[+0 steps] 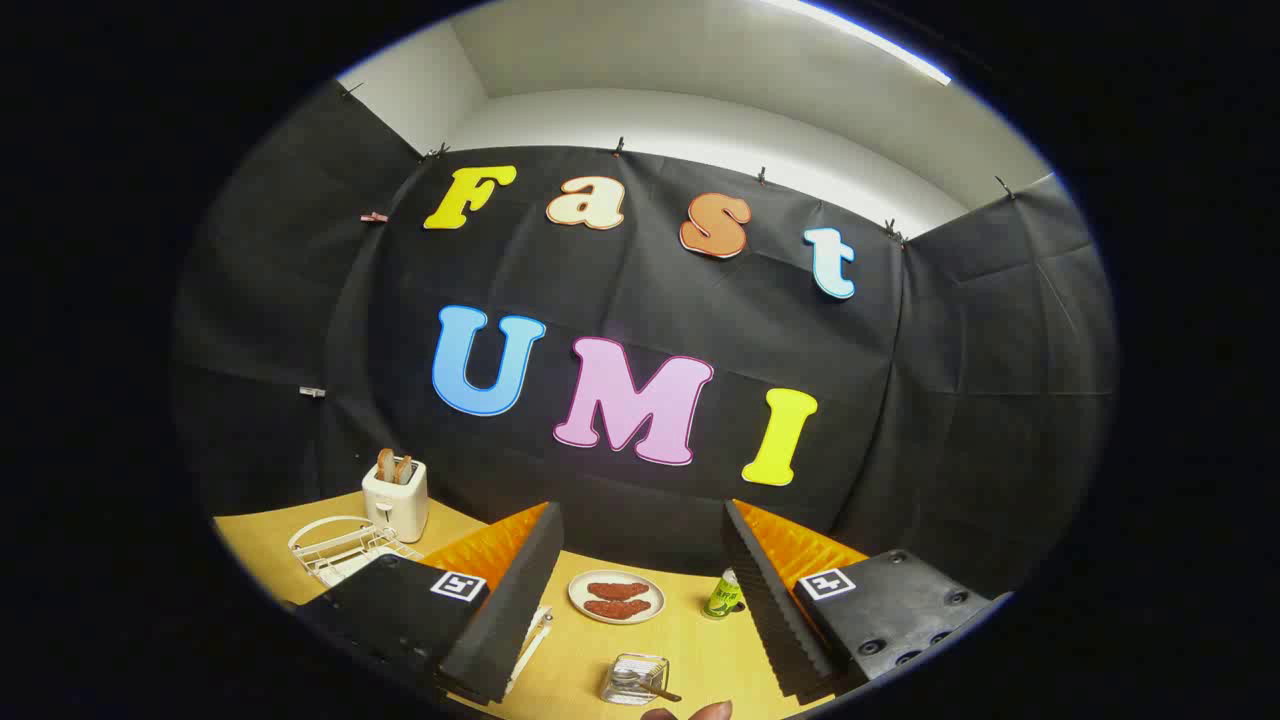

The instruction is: Take the plate from the dish rack, then take the spoon from the basket and place it into the plate.

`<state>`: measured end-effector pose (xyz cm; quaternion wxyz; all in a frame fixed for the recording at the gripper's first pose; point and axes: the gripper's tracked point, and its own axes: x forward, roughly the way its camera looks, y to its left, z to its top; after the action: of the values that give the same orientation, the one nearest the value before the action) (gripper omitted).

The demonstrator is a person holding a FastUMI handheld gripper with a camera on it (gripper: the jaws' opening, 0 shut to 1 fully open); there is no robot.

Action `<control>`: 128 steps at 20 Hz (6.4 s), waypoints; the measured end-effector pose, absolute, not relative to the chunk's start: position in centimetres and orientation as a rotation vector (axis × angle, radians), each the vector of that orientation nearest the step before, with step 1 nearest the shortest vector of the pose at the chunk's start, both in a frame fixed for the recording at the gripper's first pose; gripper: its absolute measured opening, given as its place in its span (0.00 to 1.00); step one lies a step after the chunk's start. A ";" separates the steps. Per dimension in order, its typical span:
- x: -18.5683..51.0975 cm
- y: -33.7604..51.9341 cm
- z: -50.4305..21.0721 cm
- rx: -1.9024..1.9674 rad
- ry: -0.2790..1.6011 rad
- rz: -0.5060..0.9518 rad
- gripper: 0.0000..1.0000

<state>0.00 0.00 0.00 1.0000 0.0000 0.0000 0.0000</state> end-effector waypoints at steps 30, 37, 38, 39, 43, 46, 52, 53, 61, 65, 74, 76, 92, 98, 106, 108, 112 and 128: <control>2.9 7.3 -4.5 0.075 0.216 0.117 0.97; 6.0 12.7 -14.8 0.175 0.613 0.160 0.97; 6.2 13.2 -16.5 0.180 0.668 0.154 0.98; 6.5 13.8 -18.1 0.192 0.719 0.152 0.97; 7.2 17.0 -23.1 0.266 0.899 0.132 0.96; 7.3 17.5 -26.2 0.264 0.992 0.072 0.92; 7.3 16.9 -30.3 0.178 1.108 -0.083 0.45; 7.4 16.7 -30.5 0.195 1.123 -0.108 0.36; 8.4 16.4 -28.2 0.094 1.141 -0.156 0.29; 9.9 15.7 -26.2 -0.045 1.076 -0.140 0.27; 8.6 13.7 -20.7 0.035 0.975 -0.074 0.27; 7.8 12.8 -19.1 0.069 0.942 -0.048 0.27; -6.1 8.6 -19.5 0.428 1.000 0.057 0.27; -12.6 12.4 -24.8 0.556 1.112 0.161 0.27; -16.3 18.8 -33.6 0.705 1.244 0.225 0.27; -16.1 19.5 -35.7 0.721 1.244 0.223 0.27; -15.4 21.2 -37.2 0.845 1.244 0.244 0.27; -15.2 18.2 -39.5 0.674 1.237 0.174 0.81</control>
<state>-15.23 18.16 -39.49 0.7584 0.3096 0.5680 0.0800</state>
